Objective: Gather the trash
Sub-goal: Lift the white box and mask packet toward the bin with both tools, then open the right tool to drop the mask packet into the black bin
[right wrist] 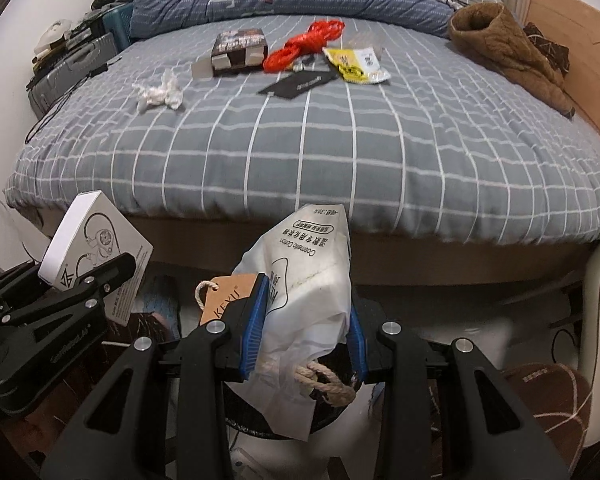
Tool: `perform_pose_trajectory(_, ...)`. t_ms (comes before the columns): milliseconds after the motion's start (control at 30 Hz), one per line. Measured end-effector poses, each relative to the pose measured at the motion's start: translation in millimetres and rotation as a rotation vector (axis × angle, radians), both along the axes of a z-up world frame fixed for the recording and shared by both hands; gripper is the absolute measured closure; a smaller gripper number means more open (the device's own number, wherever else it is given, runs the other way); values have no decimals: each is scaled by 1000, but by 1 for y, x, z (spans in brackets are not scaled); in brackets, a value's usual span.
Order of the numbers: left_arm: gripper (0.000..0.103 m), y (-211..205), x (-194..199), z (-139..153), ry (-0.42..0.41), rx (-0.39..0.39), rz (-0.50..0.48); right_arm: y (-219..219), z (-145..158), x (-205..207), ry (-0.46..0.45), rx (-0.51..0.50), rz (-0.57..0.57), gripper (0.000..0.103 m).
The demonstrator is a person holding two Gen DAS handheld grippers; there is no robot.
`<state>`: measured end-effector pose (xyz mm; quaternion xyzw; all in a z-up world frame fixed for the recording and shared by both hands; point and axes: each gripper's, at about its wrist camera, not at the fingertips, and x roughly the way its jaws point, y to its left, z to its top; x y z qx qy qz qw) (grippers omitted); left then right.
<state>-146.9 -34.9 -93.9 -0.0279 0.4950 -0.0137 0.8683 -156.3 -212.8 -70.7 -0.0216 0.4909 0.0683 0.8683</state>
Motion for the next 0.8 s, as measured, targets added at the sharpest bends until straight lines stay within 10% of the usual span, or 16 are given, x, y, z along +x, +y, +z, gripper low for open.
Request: perform_pose_trajectory(800, 64, 17, 15, -75, 95, 21, 30, 29, -102, 13, 210, -32, 66, 69)
